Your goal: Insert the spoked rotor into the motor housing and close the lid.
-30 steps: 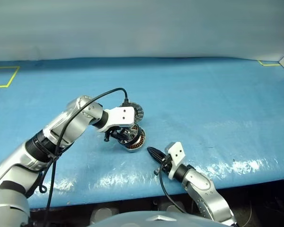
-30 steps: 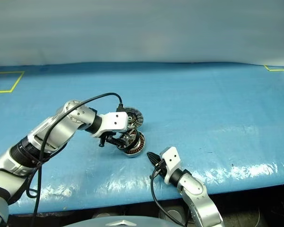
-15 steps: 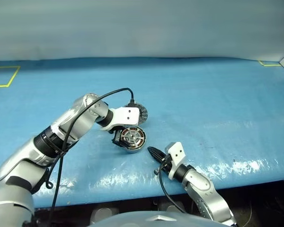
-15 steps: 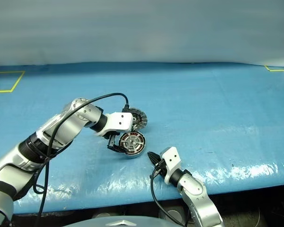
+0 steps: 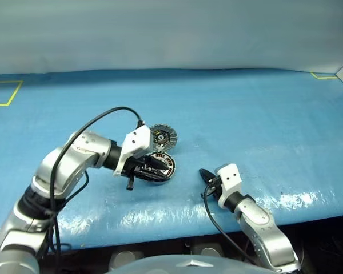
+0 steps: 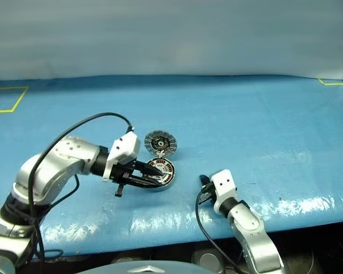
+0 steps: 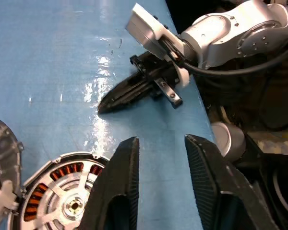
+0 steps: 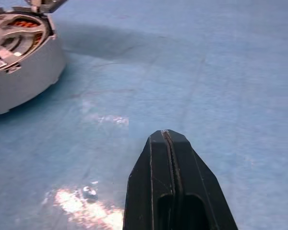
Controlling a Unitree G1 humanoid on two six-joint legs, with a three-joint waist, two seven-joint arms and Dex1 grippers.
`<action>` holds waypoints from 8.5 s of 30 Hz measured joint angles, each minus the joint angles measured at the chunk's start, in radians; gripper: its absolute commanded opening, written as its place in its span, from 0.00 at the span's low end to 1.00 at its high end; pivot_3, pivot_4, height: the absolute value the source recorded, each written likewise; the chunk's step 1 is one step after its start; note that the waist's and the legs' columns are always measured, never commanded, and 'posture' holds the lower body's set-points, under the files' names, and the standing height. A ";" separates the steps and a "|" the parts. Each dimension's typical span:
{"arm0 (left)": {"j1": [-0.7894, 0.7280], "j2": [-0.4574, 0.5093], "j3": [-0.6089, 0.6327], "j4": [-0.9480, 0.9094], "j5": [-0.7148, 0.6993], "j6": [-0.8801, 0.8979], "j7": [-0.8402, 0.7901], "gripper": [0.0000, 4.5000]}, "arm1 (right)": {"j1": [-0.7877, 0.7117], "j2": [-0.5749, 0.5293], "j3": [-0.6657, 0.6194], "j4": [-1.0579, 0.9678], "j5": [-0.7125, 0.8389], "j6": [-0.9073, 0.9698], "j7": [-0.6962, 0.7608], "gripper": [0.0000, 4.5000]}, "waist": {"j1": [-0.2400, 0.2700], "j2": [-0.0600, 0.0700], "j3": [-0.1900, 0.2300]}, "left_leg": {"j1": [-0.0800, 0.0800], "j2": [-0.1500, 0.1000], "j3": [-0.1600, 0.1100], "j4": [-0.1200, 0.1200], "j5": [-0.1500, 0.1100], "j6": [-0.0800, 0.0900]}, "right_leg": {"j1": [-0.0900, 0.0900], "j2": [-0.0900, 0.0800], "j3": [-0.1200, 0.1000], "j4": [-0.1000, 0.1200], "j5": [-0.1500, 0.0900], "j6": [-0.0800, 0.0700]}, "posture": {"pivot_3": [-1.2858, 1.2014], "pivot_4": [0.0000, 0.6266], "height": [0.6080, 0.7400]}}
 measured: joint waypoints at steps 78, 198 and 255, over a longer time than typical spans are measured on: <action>0.784 -0.411 0.049 0.368 0.272 -1.155 0.609 0.00 | -0.323 0.189 0.164 -0.125 -0.027 0.340 0.048 0.87 | 0.002 0.006 -0.001 | -0.001 0.001 0.002 -0.005 -0.001 0.000 | -0.001 0.001 0.002 -0.008 0.001 0.001 | 0.52 0.24 1.00; 0.850 -0.410 -0.022 0.228 0.320 -1.049 0.721 0.00 | -0.567 -0.047 0.319 0.112 -0.013 0.274 0.305 0.68 | -0.002 0.006 -0.001 | -0.002 0.004 0.004 -0.006 -0.004 0.000 | 0.000 0.003 0.000 -0.014 0.001 0.001 | 0.52 0.24 1.00; 0.788 -0.402 0.048 0.477 0.248 -1.280 0.607 0.00 | -0.605 -0.074 0.317 0.235 -0.004 0.167 0.487 0.68 | -0.002 0.018 -0.016 | 0.003 0.005 0.004 -0.005 -0.004 0.000 | 0.003 0.004 0.000 -0.013 0.001 0.001 | 0.52 0.24 1.00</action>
